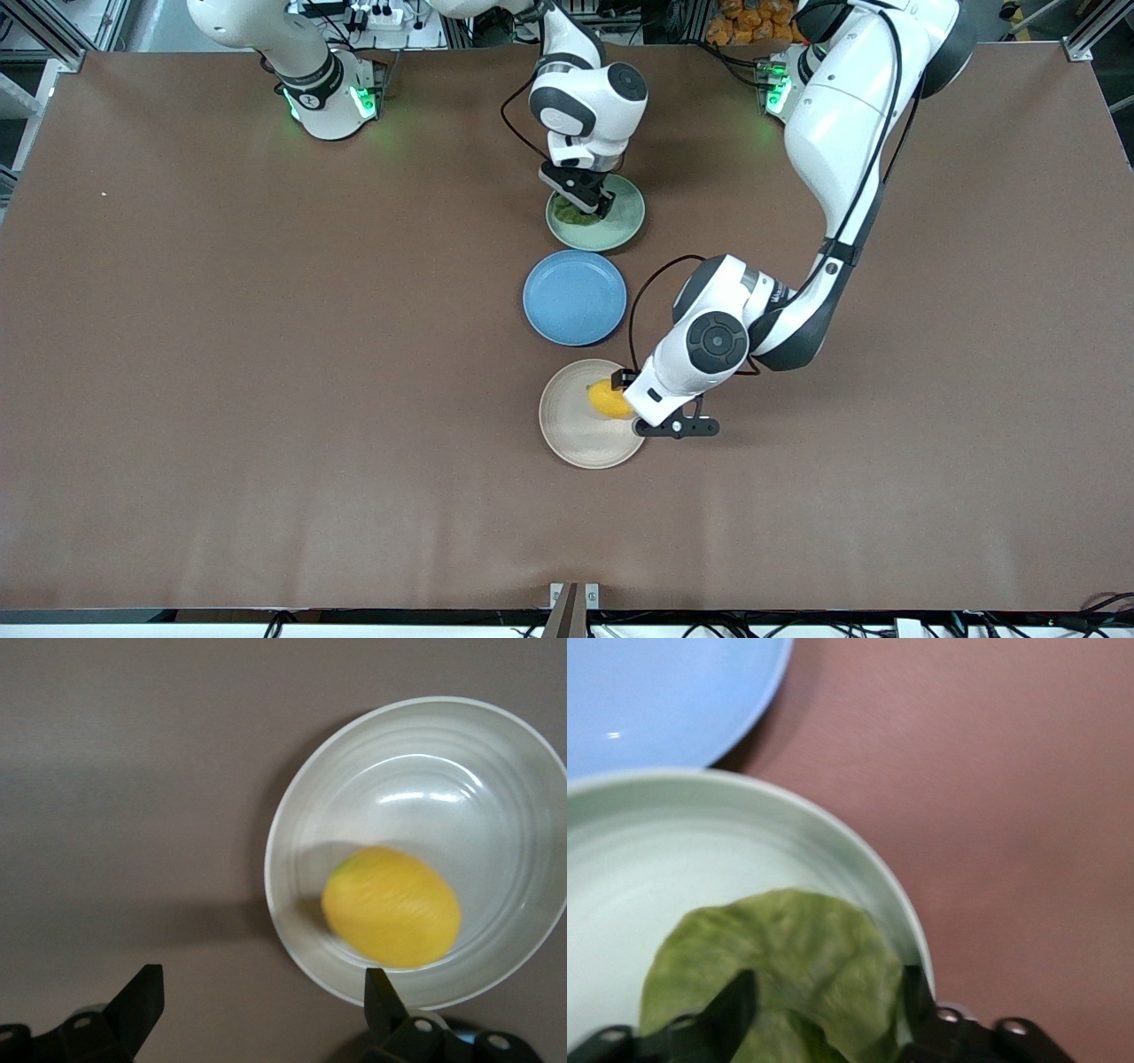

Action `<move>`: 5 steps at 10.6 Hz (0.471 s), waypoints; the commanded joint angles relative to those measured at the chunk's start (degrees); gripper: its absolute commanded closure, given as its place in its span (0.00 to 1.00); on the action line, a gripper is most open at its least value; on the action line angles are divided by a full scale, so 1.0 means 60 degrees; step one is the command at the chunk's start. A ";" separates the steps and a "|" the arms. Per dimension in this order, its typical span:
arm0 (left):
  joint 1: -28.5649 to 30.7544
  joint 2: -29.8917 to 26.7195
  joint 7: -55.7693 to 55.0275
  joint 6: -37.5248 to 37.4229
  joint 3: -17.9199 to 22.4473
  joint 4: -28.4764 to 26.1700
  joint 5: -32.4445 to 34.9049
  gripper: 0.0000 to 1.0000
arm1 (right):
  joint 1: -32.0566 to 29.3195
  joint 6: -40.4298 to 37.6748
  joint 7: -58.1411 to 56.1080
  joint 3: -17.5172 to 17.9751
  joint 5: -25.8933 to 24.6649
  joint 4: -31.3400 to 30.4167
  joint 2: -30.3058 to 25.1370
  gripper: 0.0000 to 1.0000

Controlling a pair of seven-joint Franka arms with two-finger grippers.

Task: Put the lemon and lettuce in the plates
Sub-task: 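Lower and release the lettuce while the left gripper releases the lemon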

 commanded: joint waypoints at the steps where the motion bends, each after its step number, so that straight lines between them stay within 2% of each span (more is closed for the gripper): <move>1: 0.0259 -0.0423 0.0420 -0.0833 0.0051 -0.0094 -0.0157 0.00 | -0.0231 -0.0841 0.0192 0.0052 -0.0220 0.1320 0.0242 0.00; 4: 0.0786 -0.0775 0.1227 -0.1669 0.0110 -0.0123 -0.0098 0.00 | -0.0479 -0.1691 -0.0069 0.0066 -0.0161 0.2040 0.0140 0.00; 5: 0.0933 -0.0906 0.1417 -0.1817 0.0168 -0.0138 -0.0069 0.00 | -0.0828 -0.1969 -0.0434 0.0095 -0.0060 0.2085 -0.0180 0.00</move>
